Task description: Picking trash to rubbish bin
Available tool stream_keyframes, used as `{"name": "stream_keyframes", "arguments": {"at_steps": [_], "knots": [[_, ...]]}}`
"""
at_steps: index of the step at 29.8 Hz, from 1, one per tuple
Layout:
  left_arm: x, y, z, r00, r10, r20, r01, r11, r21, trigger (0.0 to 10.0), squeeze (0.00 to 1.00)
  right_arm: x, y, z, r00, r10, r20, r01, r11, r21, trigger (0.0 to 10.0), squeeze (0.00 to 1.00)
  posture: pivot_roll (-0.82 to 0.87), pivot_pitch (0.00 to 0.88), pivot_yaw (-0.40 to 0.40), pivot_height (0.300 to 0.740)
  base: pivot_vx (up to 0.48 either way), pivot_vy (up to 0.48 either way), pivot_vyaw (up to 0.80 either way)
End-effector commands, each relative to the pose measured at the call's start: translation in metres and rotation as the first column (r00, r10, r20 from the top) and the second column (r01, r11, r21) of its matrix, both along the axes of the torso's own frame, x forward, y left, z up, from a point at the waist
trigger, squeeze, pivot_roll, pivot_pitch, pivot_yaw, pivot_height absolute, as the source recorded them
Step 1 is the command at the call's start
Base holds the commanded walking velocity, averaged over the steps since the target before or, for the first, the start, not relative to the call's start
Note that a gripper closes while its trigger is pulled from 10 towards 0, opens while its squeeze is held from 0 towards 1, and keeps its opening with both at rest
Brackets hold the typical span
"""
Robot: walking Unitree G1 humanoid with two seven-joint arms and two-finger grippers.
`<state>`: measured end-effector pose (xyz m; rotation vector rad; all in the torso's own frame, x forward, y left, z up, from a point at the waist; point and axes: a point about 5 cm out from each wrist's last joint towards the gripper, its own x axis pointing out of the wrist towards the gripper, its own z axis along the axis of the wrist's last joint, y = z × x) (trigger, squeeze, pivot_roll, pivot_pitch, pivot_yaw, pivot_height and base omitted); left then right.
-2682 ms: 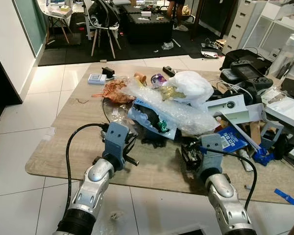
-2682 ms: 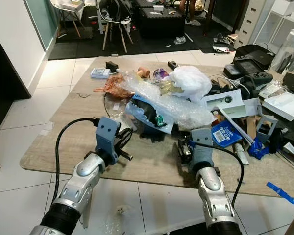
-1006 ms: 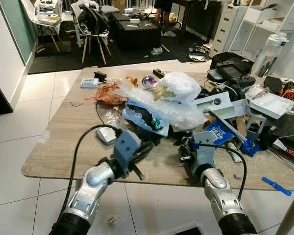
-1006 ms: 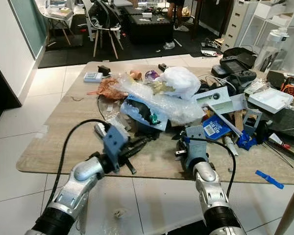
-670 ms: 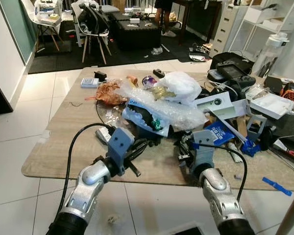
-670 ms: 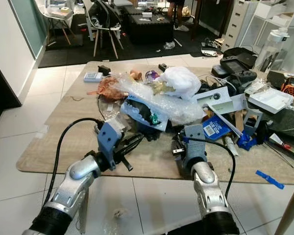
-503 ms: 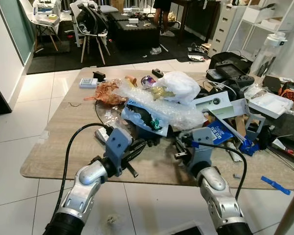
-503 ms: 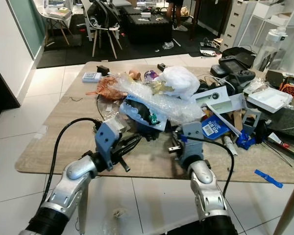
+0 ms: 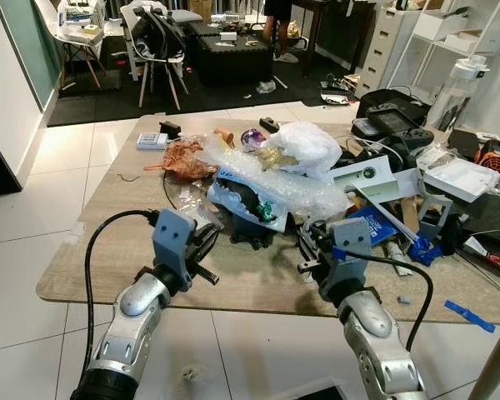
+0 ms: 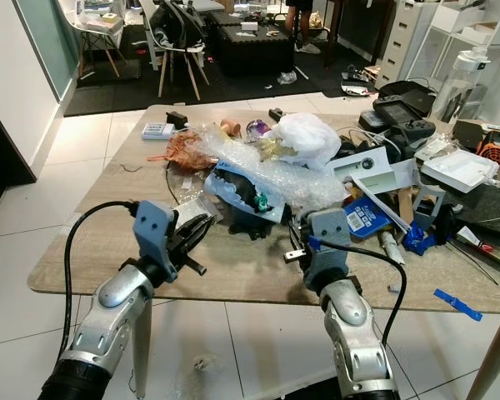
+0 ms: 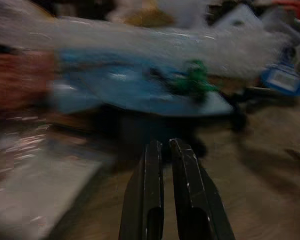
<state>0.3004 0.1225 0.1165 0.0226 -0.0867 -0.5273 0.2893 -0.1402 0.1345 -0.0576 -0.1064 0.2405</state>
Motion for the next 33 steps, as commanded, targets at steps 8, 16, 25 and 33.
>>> {"name": "stream_keyframes", "arguments": {"at_steps": [8,16,25,33], "knots": [[0.000,-0.011,0.009,0.999,0.042,0.032,-0.039,0.996,-0.079,10.0,0.00,-0.002,0.005,0.001,1.000,0.007,-0.002,-0.007,1.000,-0.019,10.0,0.00,-0.12,0.069,-0.009,0.740,0.000,0.000,-0.80],[0.003,-0.010,0.013,0.995,0.088,0.055,-0.085,0.994,-0.067,10.0,0.00,-0.001,0.005,0.002,1.000,0.001,0.003,-0.001,0.999,-0.038,10.0,0.00,-0.12,0.069,-0.006,0.740,0.000,0.000,-0.80],[0.001,-0.022,0.010,1.000,0.000,0.029,0.001,0.999,-0.050,10.0,0.00,0.001,-0.003,-0.005,0.999,-0.047,-0.017,0.046,0.998,-0.047,10.0,0.00,-0.12,0.062,0.000,0.740,0.000,0.000,-0.80],[0.006,-0.019,0.010,0.999,0.024,0.033,-0.023,0.999,-0.025,10.0,0.00,0.002,-0.003,-0.006,0.999,-0.049,-0.020,0.048,0.997,-0.055,10.0,0.00,-0.12,0.061,-0.003,0.740,0.000,0.000,-0.80]]}}
